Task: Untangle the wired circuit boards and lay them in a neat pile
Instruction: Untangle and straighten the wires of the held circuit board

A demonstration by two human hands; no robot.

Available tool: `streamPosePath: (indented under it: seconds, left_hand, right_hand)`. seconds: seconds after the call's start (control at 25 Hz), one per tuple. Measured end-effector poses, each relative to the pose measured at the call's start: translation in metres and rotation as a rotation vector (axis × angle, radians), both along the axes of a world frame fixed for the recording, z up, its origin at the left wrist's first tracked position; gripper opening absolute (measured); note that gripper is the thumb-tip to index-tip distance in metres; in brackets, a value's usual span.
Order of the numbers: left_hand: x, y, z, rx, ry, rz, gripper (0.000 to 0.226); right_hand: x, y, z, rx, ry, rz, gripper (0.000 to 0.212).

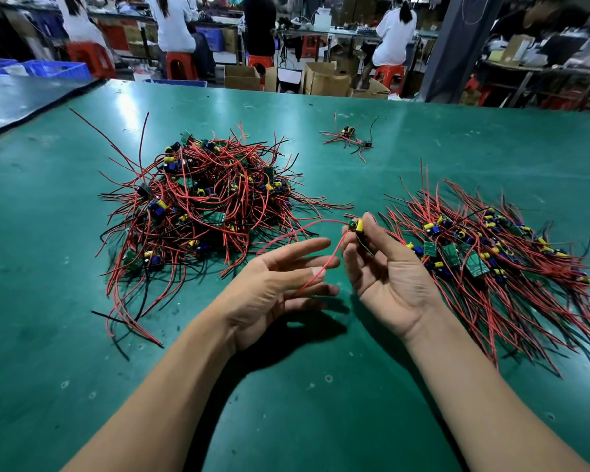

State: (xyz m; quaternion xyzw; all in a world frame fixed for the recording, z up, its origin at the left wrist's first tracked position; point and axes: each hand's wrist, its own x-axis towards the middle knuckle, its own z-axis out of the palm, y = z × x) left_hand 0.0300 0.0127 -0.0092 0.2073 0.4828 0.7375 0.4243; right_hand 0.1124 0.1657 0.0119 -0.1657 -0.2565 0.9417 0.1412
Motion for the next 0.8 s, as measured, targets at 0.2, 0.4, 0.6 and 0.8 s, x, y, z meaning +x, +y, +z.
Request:
streamPosePath:
  seconds: [0.2, 0.4, 0.6, 0.8]
  left_hand:
    - [0.004, 0.003, 0.000, 0.019, 0.063, 0.030, 0.044]
    - [0.013, 0.009, 0.001, 0.027, 0.112, 0.123, 0.051]
    - [0.014, 0.012, 0.007, 0.042, 0.110, 0.309, 0.042]
    - [0.006, 0.008, 0.010, 0.154, -0.033, 0.348, 0.024]
  right_hand:
    - [0.001, -0.001, 0.004, -0.108, 0.057, -0.019, 0.025]
    - [-0.002, -0.012, -0.001, 0.150, -0.011, -0.071, 0.034]
    - [-0.007, -0.033, -0.012, 0.520, -0.005, -0.158, 0.033]
    - [-0.003, -0.033, -0.016, 0.802, 0.102, -0.079, 0.035]
